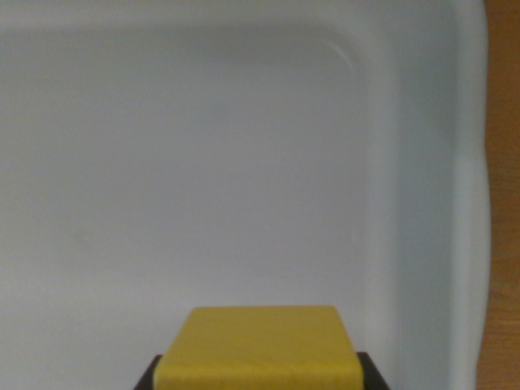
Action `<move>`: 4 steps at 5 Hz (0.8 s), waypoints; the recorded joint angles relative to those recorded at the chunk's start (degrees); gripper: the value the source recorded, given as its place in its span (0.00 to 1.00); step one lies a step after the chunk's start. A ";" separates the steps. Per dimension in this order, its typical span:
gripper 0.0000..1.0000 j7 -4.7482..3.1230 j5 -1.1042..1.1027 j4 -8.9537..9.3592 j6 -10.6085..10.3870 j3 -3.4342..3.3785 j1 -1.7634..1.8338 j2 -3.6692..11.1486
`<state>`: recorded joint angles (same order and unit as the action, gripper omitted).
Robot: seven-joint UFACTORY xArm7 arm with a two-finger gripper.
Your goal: Pick yellow cube
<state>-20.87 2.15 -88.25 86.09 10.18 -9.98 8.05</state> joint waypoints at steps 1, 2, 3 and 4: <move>1.00 0.11 -0.15 -1.14 1.72 0.07 0.05 -0.59; 1.00 0.11 -0.15 -1.14 1.72 0.07 0.05 -0.59; 1.00 0.21 -0.26 -2.06 3.12 0.13 0.08 -1.07; 1.00 0.21 -0.26 -2.06 3.12 0.13 0.08 -1.07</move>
<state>-20.67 1.88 -90.32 89.21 10.30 -9.89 6.97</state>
